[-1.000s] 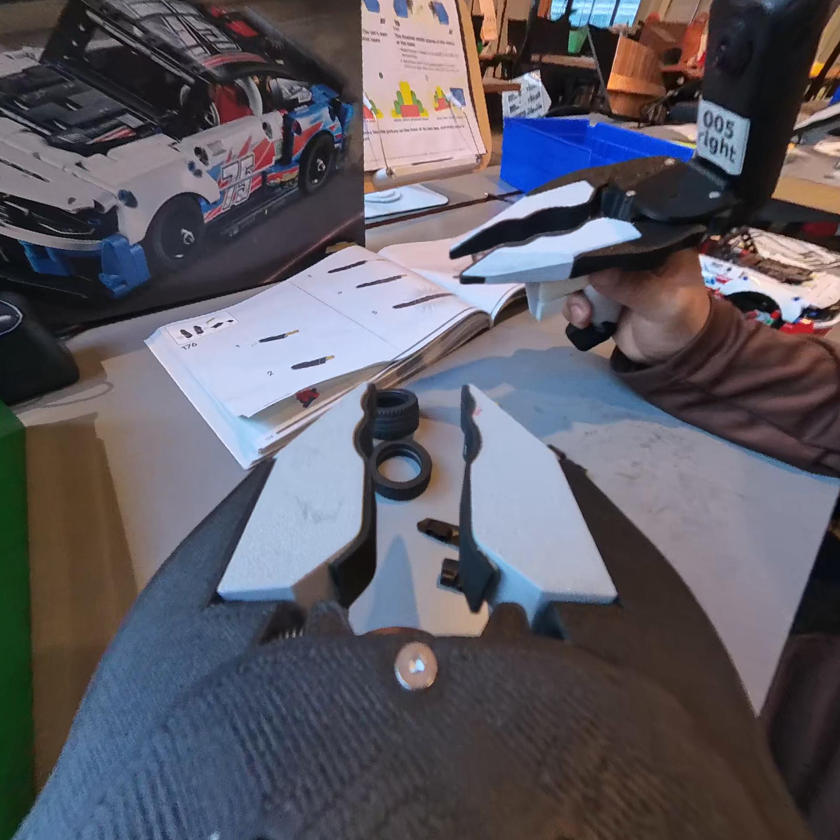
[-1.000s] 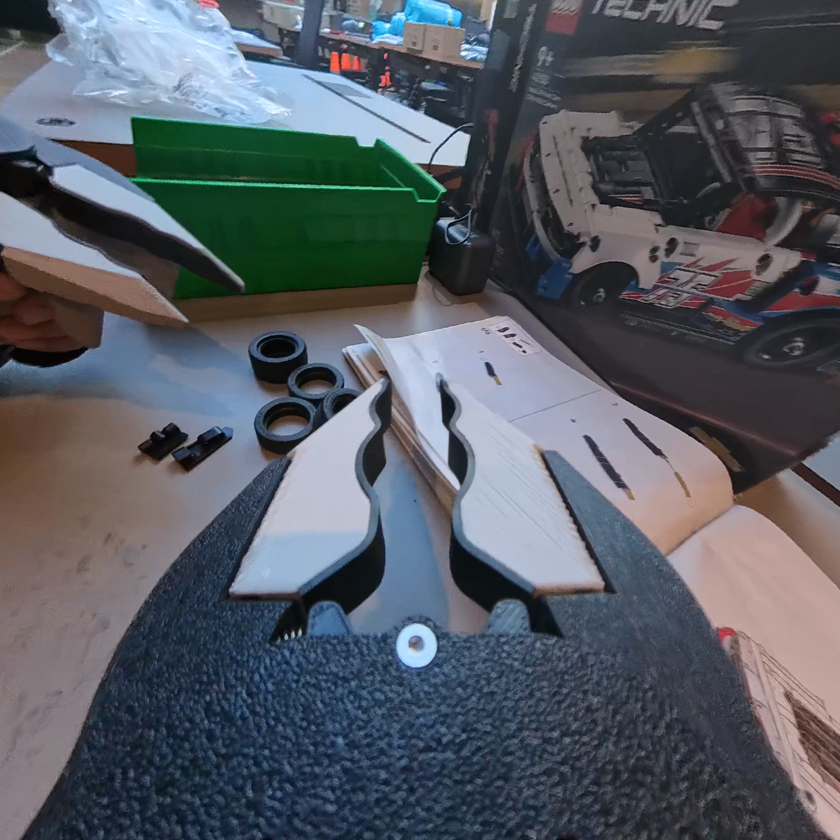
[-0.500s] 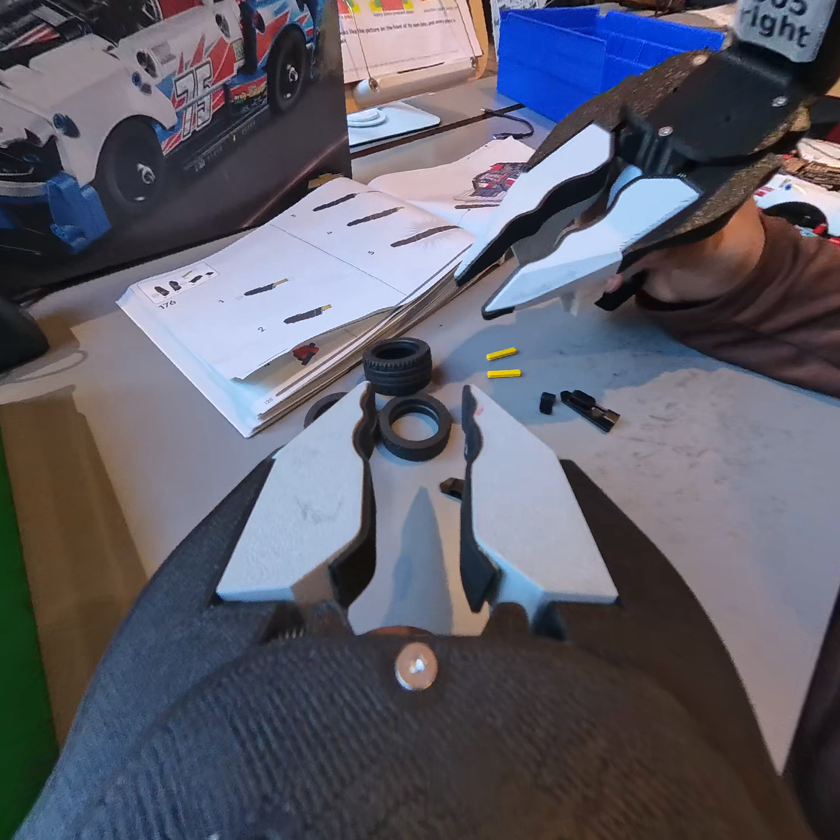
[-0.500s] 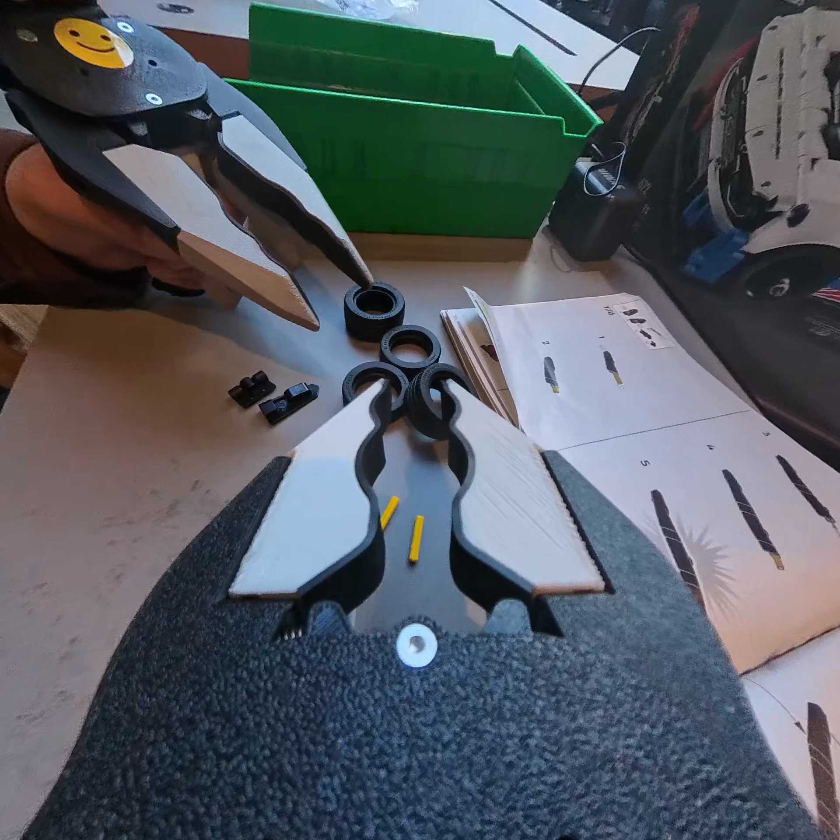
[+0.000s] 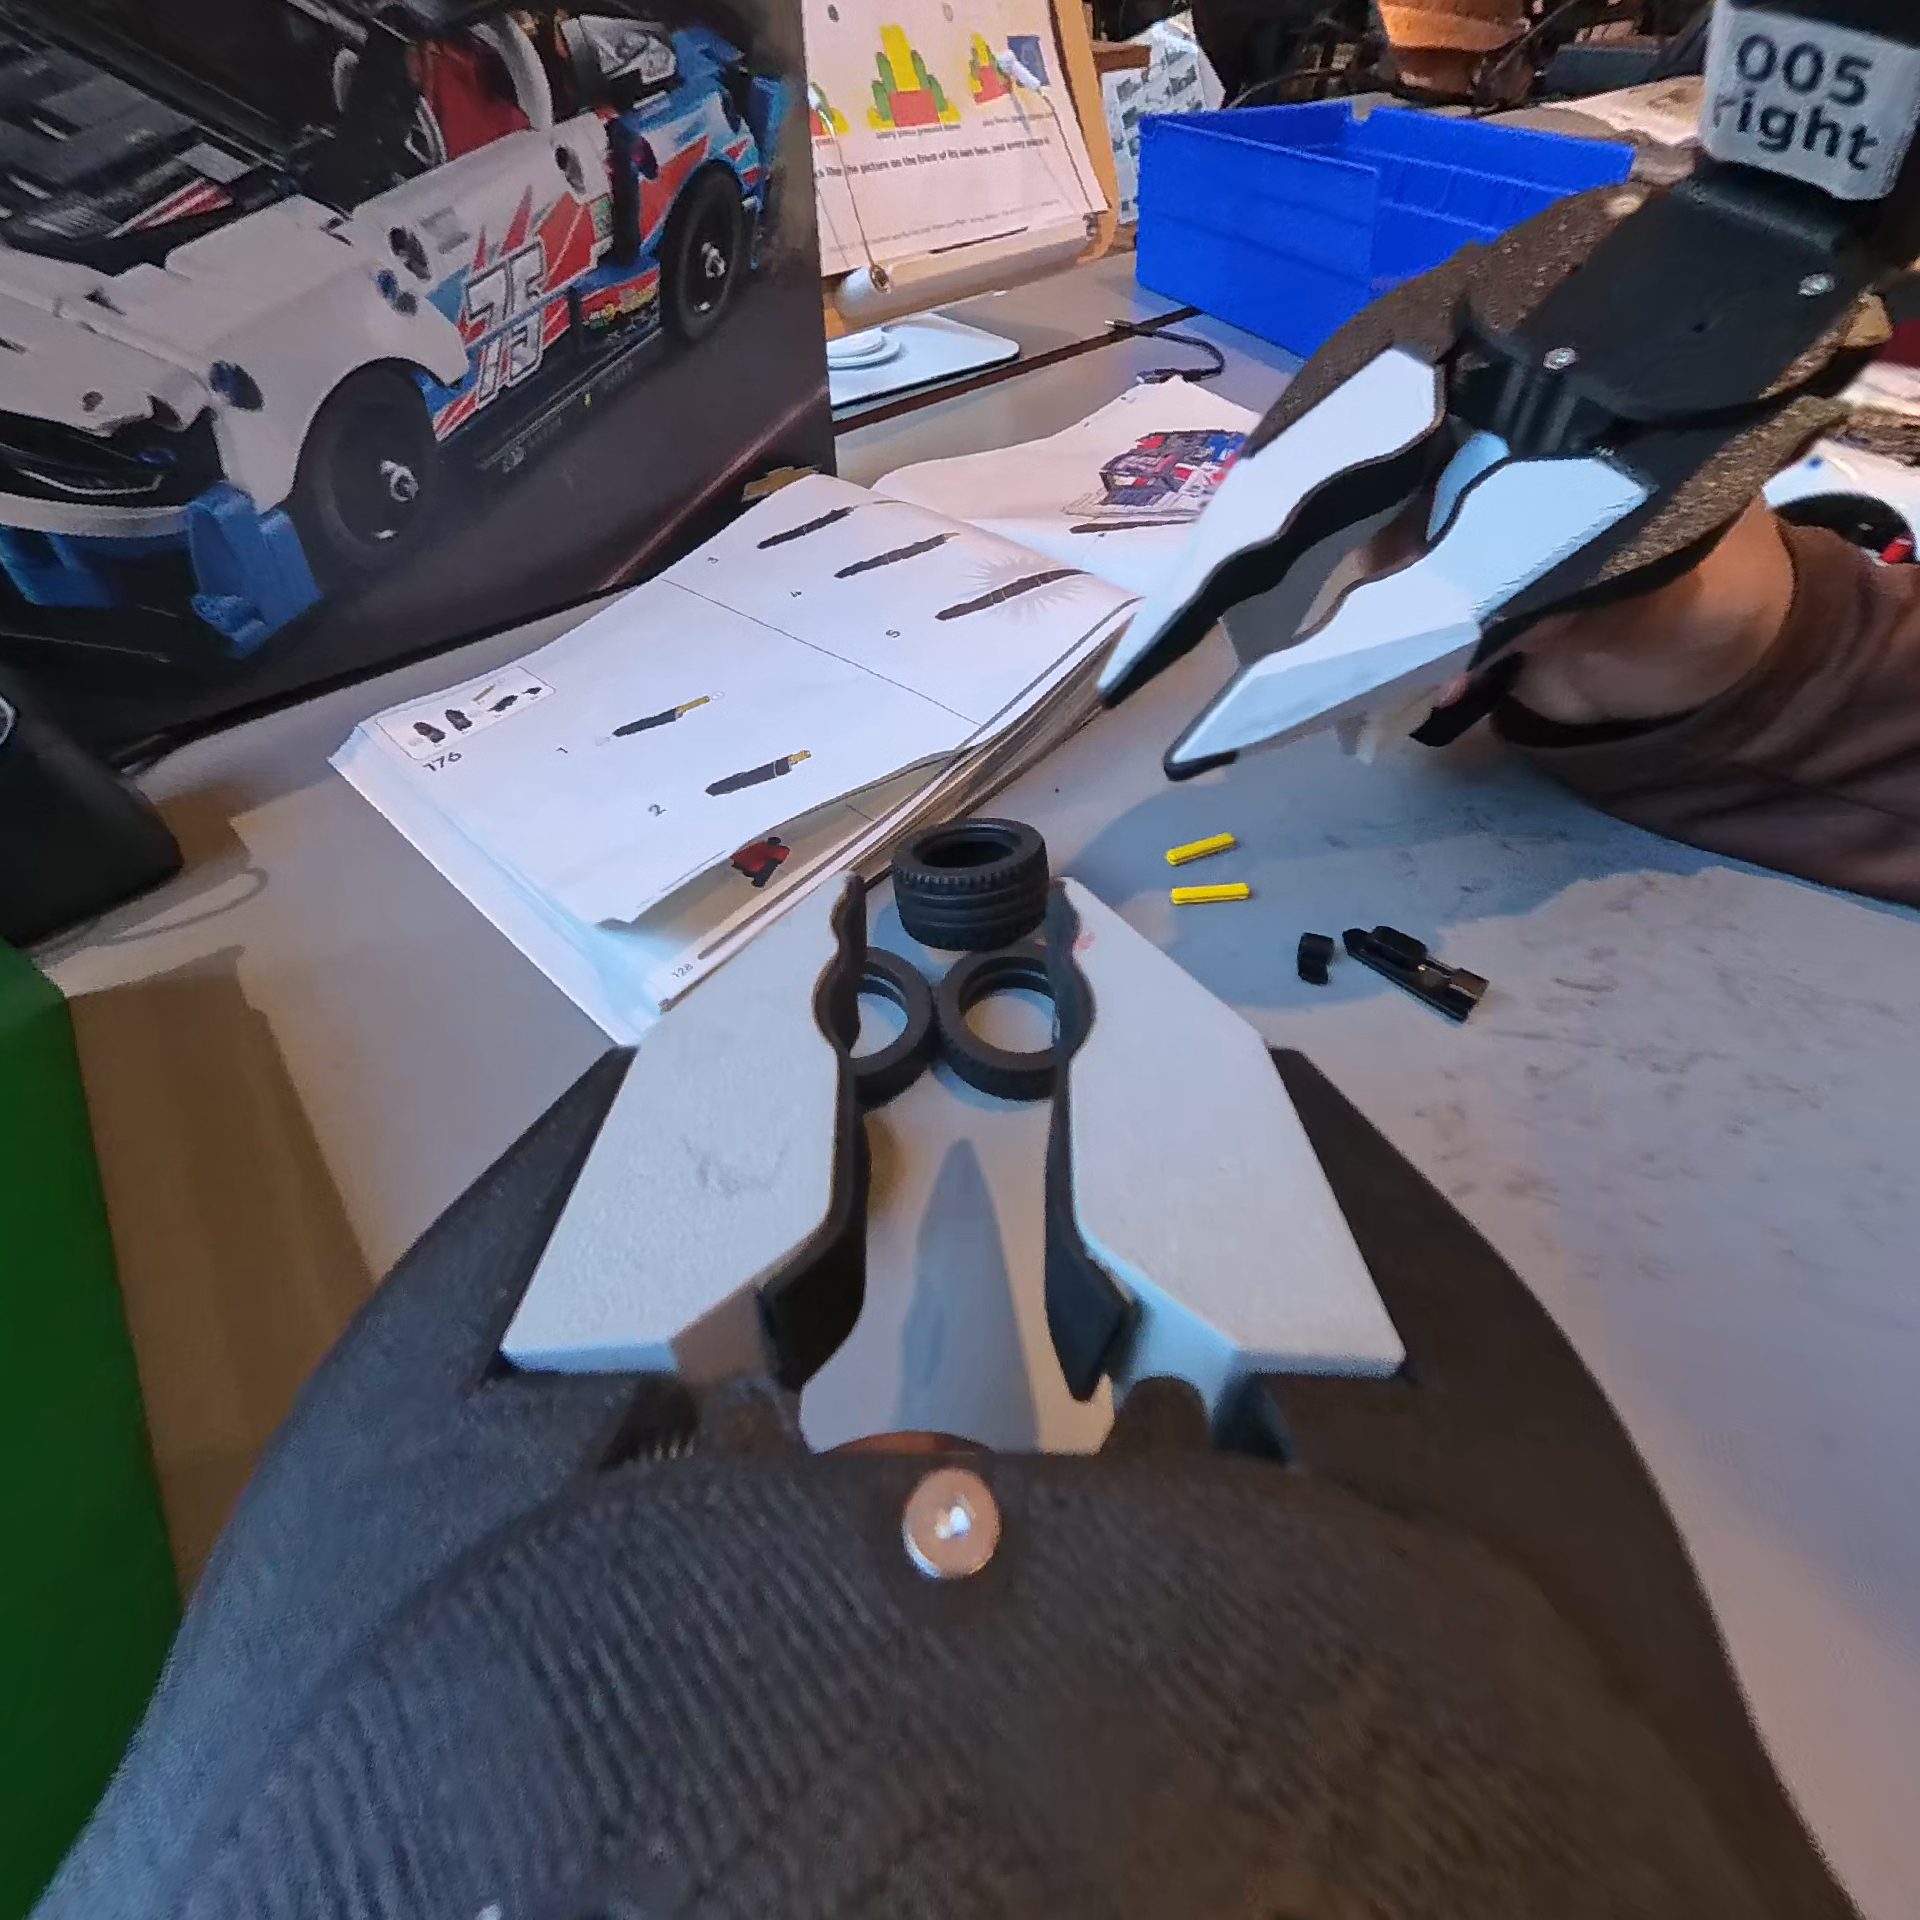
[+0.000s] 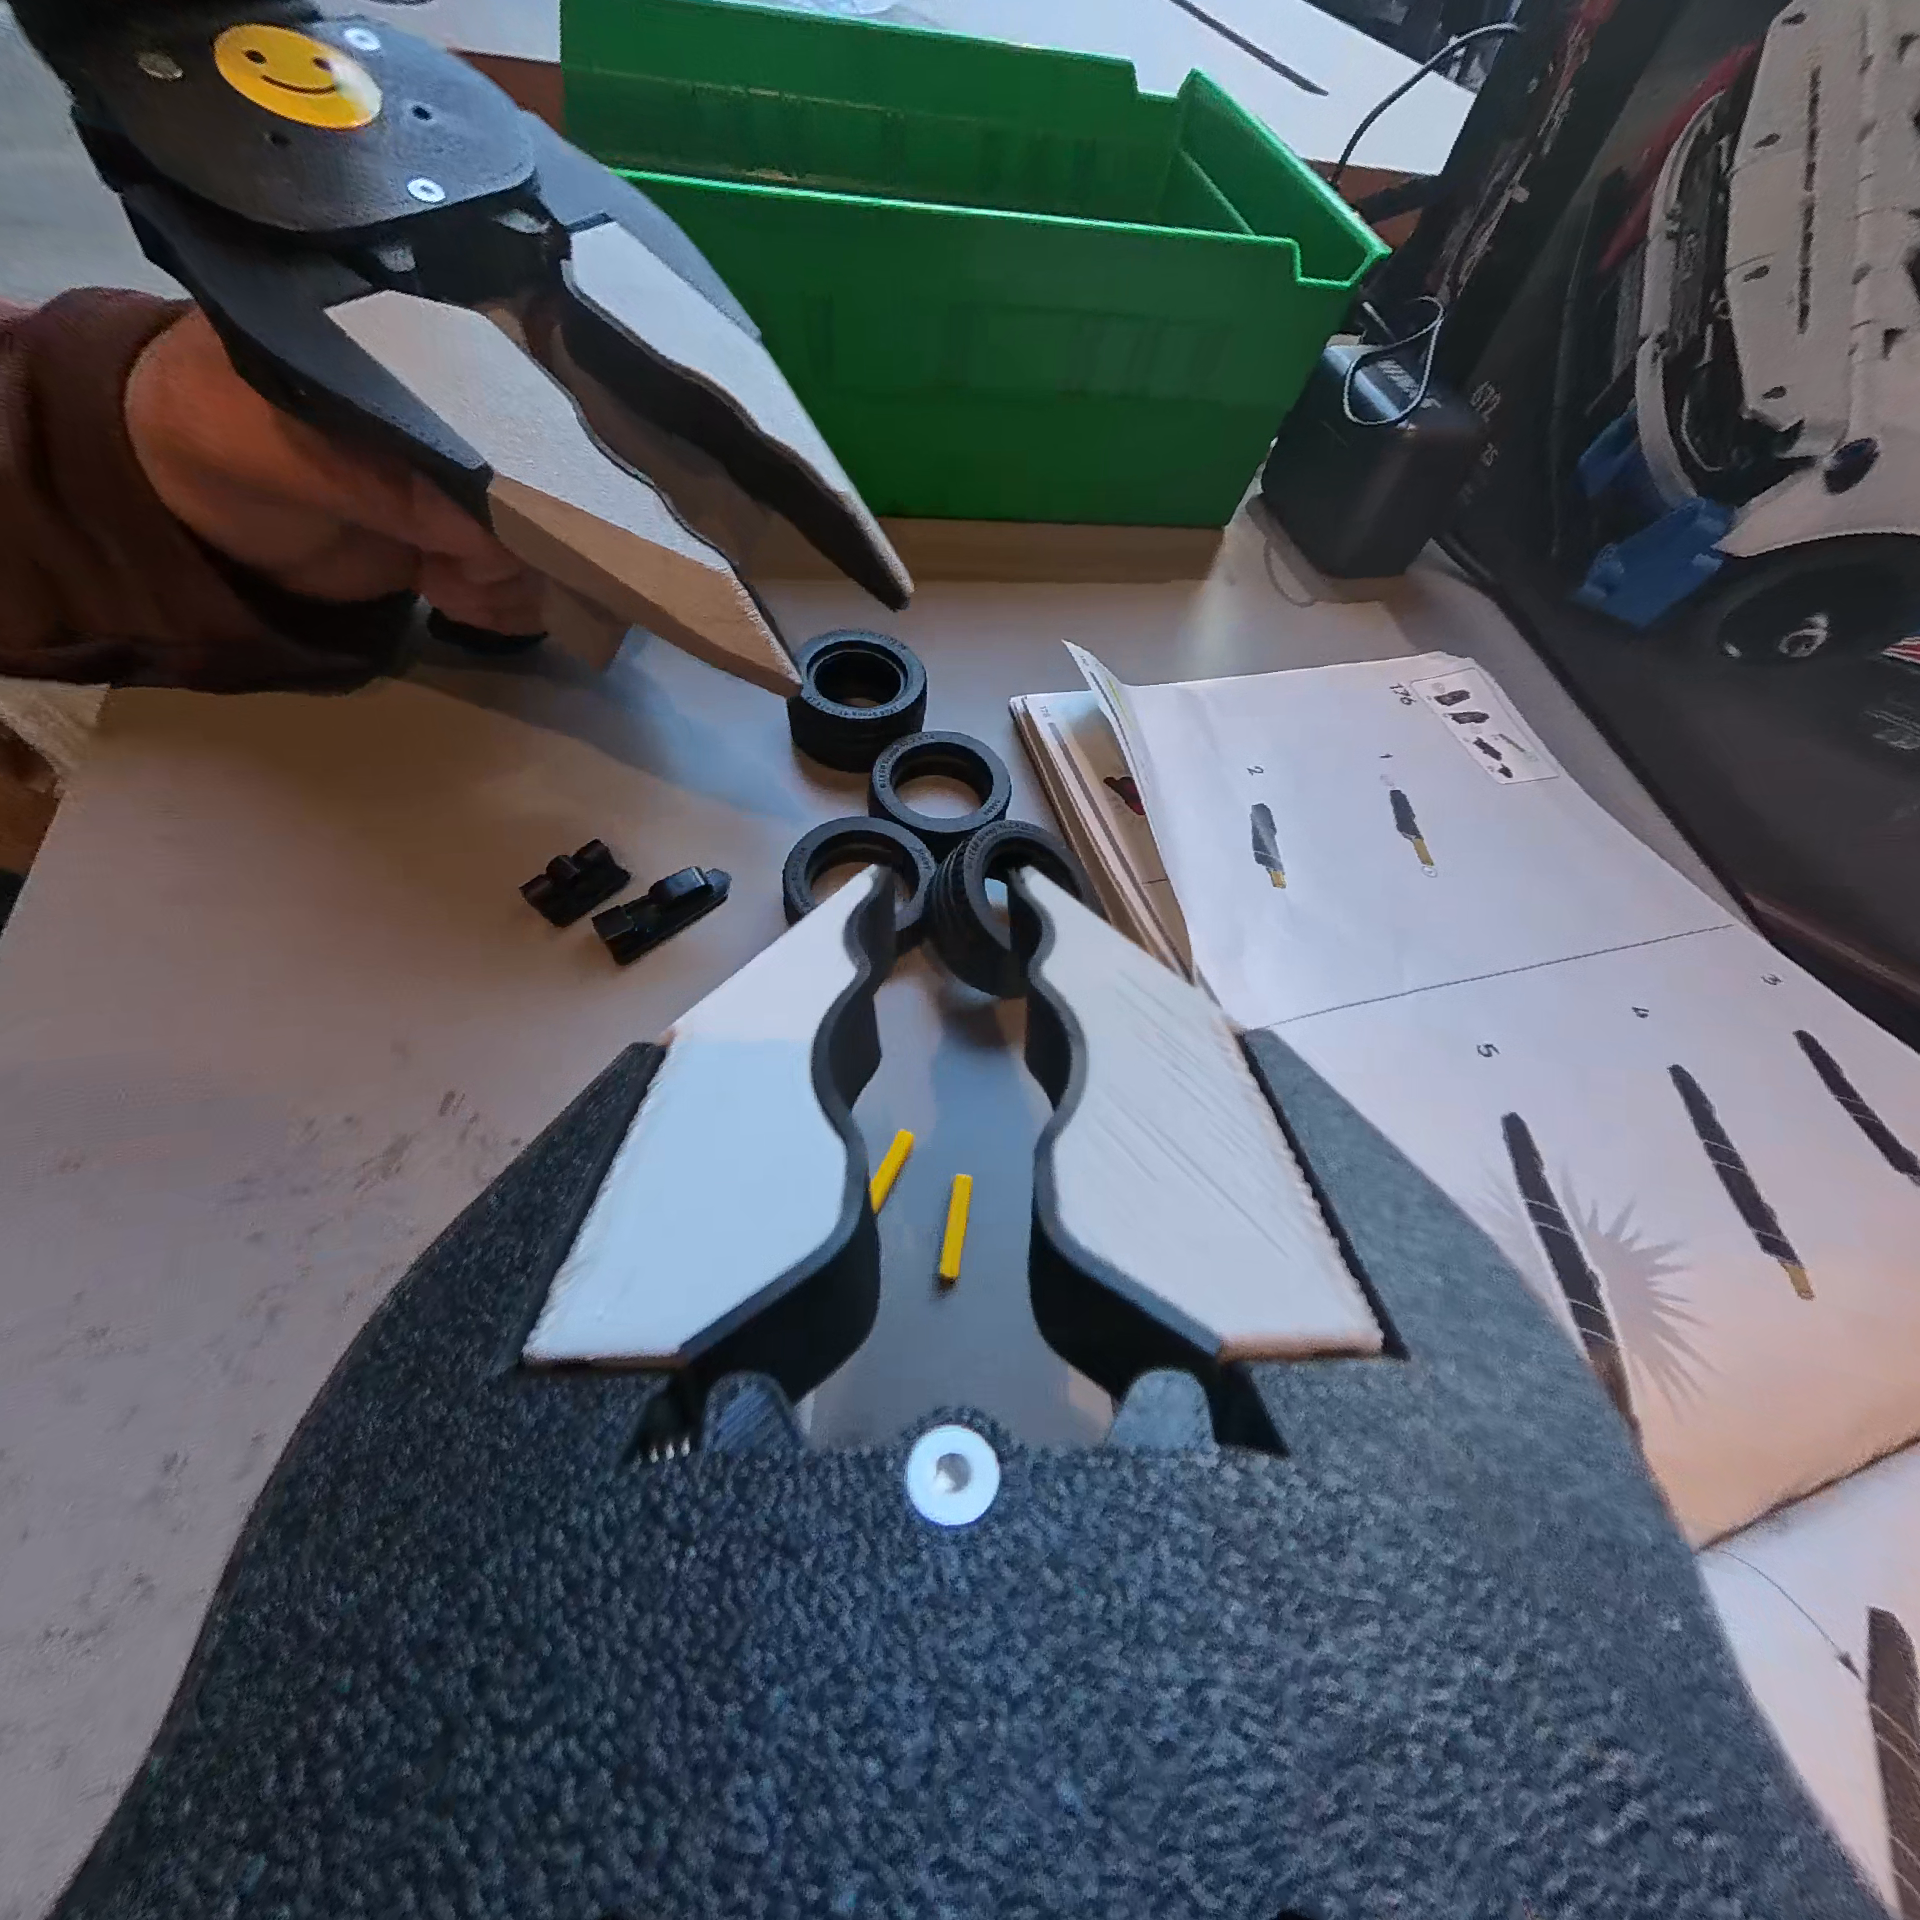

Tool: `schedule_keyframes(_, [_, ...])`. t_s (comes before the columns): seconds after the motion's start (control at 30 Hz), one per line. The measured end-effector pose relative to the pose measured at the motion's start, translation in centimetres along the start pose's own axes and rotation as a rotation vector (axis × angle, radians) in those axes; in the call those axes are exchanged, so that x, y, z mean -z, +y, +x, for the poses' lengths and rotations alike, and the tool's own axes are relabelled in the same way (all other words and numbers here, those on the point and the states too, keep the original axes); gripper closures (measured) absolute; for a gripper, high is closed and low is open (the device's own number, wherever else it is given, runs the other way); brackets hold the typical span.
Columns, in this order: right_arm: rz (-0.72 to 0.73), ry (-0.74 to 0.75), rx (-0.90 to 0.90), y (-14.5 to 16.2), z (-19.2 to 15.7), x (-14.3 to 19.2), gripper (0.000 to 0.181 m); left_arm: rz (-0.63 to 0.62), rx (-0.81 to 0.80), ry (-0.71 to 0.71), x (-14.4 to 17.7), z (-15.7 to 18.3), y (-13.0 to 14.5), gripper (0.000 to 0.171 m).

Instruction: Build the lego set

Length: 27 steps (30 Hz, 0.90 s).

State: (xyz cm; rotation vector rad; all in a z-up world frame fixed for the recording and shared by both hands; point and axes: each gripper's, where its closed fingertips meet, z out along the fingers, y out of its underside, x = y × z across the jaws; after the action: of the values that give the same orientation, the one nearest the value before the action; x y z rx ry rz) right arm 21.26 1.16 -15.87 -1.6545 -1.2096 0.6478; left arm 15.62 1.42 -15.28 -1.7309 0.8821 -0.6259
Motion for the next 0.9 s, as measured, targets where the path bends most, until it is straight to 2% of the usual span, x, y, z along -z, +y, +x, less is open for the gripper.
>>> schedule_keyframes(0.2, [0.003, 0.003, -0.021, 0.0, 0.2, 0.3, 0.161, -0.063, -0.078, 0.116, -0.3, 0.5, 0.2, 0.137])
schedule_keyframes(0.47, [0.001, 0.069, -0.024, 0.1, 1.5, 0.8, 0.164, -0.056, -0.216, 0.147, -0.3, -0.2, -1.0, 0.137])
schedule_keyframes(0.67, [0.066, 0.043, -0.029, -0.5, 0.9, 1.5, 0.179, -0.019, -0.302, 0.222, -1.6, 0.4, -1.8, 0.137])
schedule_keyframes(0.73, [0.057, 0.076, -0.029, -0.2, 1.4, 1.4, 0.167, -0.027, -0.323, 0.245, -2.0, 0.8, -1.7, 0.136])
schedule_keyframes(0.77, [0.054, 0.089, -0.031, 0.0, 1.7, 1.3, 0.165, -0.033, -0.337, 0.232, -2.3, 0.7, -1.6, 0.137])
schedule_keyframes(0.87, [0.061, 0.136, -0.051, 0.3, 2.7, 1.4, 0.166, -0.094, -0.322, 0.033, -3.3, -2.0, -0.8, 0.135])
schedule_keyframes(0.9, [0.072, 0.146, -0.063, 0.3, 3.0, 1.5, 0.165, -0.122, -0.285, 0.043, -3.4, -1.9, -0.2, 0.135])
